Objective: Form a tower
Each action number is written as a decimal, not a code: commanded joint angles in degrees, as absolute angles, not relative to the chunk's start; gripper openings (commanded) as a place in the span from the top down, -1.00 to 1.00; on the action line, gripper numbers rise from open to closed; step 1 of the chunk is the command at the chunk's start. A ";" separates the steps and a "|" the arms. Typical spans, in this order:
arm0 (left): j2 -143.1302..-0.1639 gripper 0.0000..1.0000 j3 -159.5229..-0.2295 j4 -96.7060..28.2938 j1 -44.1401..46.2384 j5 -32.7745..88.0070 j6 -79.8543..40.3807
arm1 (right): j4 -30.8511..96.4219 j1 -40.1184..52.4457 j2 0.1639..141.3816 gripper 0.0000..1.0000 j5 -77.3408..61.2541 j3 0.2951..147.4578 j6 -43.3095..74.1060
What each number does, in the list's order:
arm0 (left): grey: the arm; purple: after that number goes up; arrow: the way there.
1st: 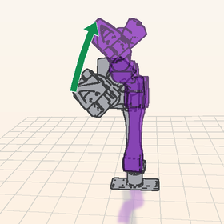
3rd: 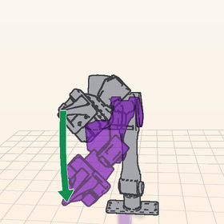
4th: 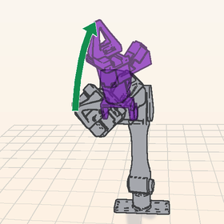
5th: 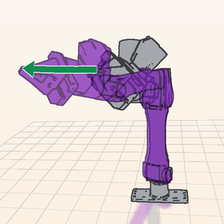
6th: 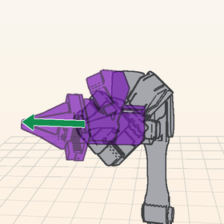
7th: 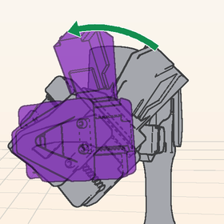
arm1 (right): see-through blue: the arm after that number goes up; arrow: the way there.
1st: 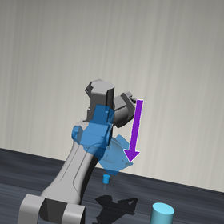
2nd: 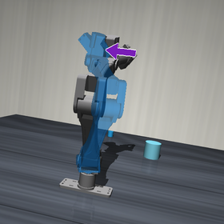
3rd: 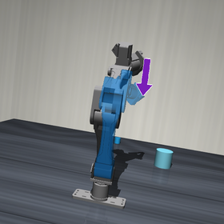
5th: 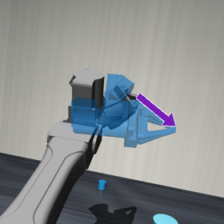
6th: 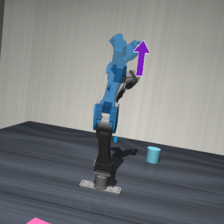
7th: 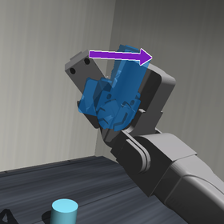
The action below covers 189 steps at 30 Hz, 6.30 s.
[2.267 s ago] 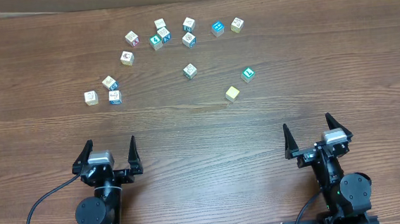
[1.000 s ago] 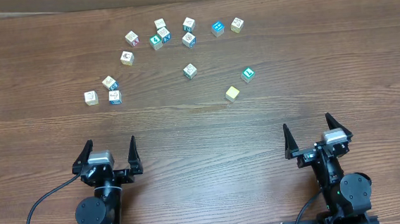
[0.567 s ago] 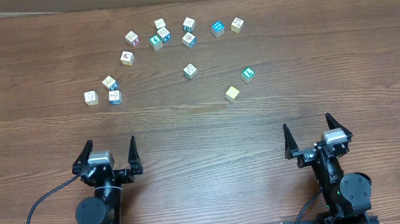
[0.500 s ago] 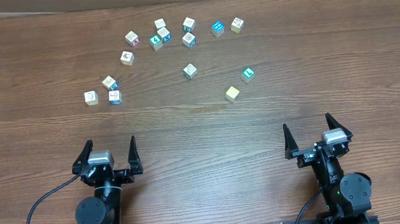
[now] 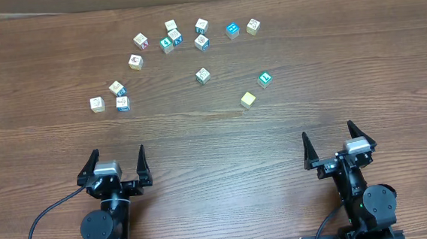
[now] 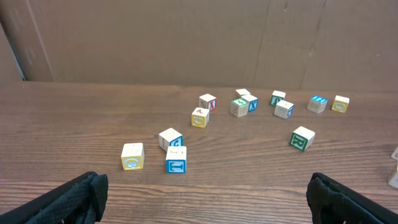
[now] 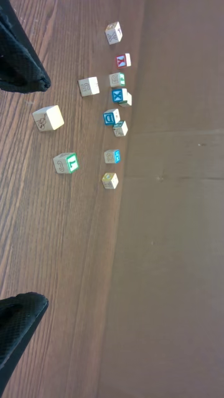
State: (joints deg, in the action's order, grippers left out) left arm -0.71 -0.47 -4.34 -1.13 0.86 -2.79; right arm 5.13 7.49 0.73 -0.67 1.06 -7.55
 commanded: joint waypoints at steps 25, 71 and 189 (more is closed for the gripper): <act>-0.62 -0.99 -0.30 -4.47 -0.73 0.67 -2.09 | 4.78 7.27 0.16 -1.00 -0.75 0.45 -7.79; -0.73 -0.99 -0.30 -4.47 -0.73 0.69 -2.11 | 4.78 7.27 0.16 -1.00 -0.75 0.45 -7.79; -126.41 -0.99 -148.97 -92.09 -12.08 -6.68 -11.73 | 4.78 7.27 0.27 -1.00 -0.75 0.45 -7.79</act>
